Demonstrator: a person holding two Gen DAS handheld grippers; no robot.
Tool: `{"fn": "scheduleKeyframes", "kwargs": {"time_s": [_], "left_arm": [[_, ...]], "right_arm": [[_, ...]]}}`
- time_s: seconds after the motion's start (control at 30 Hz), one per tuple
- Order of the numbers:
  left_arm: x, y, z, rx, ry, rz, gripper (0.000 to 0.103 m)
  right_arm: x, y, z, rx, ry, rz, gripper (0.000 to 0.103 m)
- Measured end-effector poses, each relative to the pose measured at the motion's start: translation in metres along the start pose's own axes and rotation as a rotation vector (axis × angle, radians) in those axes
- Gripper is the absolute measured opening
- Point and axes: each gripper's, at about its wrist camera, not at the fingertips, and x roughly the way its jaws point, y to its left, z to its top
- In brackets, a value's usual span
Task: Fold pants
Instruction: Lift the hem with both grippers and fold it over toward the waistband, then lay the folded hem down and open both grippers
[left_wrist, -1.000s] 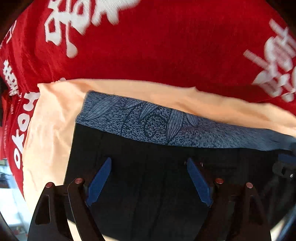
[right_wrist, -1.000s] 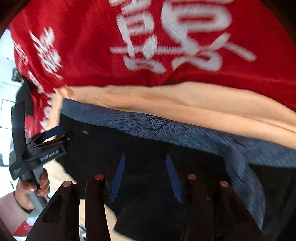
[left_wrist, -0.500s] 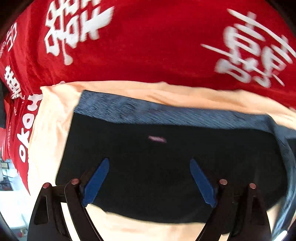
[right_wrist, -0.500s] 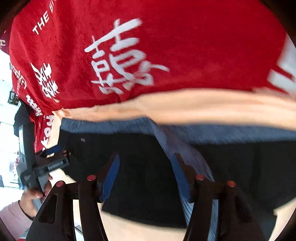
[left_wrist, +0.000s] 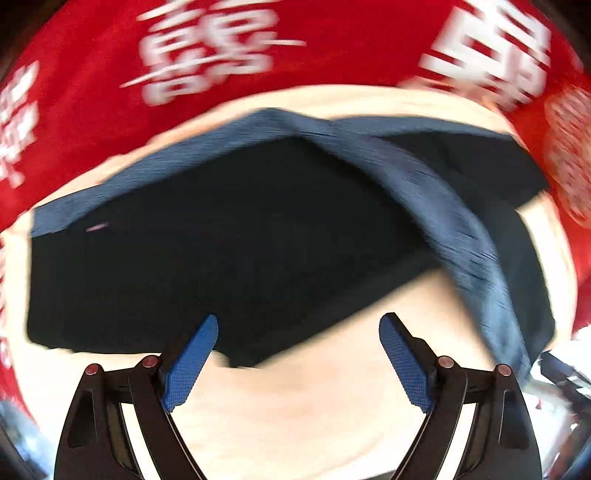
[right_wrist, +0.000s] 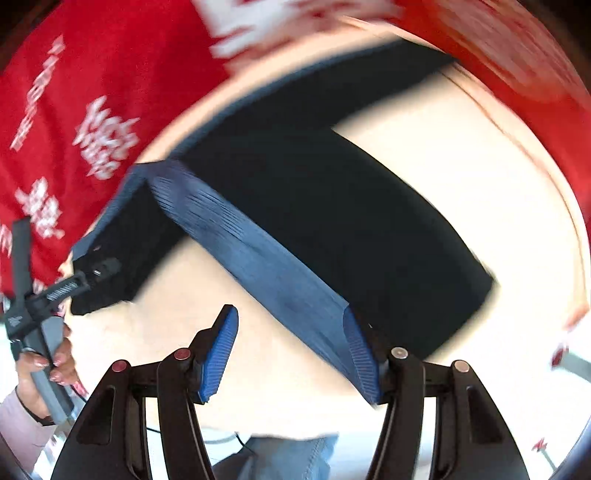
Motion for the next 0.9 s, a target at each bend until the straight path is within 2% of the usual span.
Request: {"fn": "scheduleKeyframes", "kwargs": {"time_s": [0.1,0.2,0.3,0.43,0.47,0.53,0.6,0.63,0.67,0.7,0.77,0.83,0.9], "left_arm": [[0.01,-0.039,-0.005,0.1,0.002,-0.057,0.09],[0.021,-0.062,-0.006,0.149,0.014,-0.1,0.09],[0.033,-0.088,-0.004,0.165,0.02,-0.127,0.09],[0.059,-0.097,0.002,0.153,0.05,-0.148,0.09],[0.062,-0.101,0.003,0.148,0.055,-0.151,0.09],[0.063,-0.111,0.002,0.137,0.058,-0.157,0.09],[0.067,-0.119,0.002,0.114,0.065,-0.172,0.09],[0.067,-0.123,0.002,0.106,0.062,-0.175,0.09],[0.067,-0.127,0.003,0.098,0.058,-0.189,0.081],[0.068,-0.131,0.004,0.096,0.061,-0.202,0.07],[0.067,-0.139,0.013,0.09,0.079,-0.233,0.032],[0.066,-0.142,0.024,0.051,0.095,-0.259,0.03],[0.055,-0.147,0.042,0.011,0.07,-0.277,0.03]], "right_arm": [[-0.002,-0.034,-0.032,0.09,-0.01,-0.028,0.063],[0.007,-0.057,-0.047,0.163,-0.003,0.008,0.063],[0.02,-0.065,-0.051,0.161,0.017,0.007,0.063],[0.029,-0.061,-0.045,0.106,0.019,0.093,0.061],[0.032,-0.06,-0.043,0.091,0.029,0.118,0.055],[0.035,-0.059,-0.041,0.067,0.038,0.151,0.052],[0.038,-0.059,-0.038,0.044,0.059,0.197,0.037],[0.043,-0.059,-0.037,0.043,0.088,0.203,0.014],[0.047,-0.063,-0.038,0.047,0.125,0.21,0.003],[0.047,-0.065,-0.034,0.048,0.149,0.229,0.003],[0.036,-0.063,-0.025,0.017,0.15,0.258,0.003],[0.013,-0.055,-0.004,-0.053,0.12,0.277,0.003],[-0.012,-0.051,0.021,-0.09,0.08,0.304,0.003]]}}
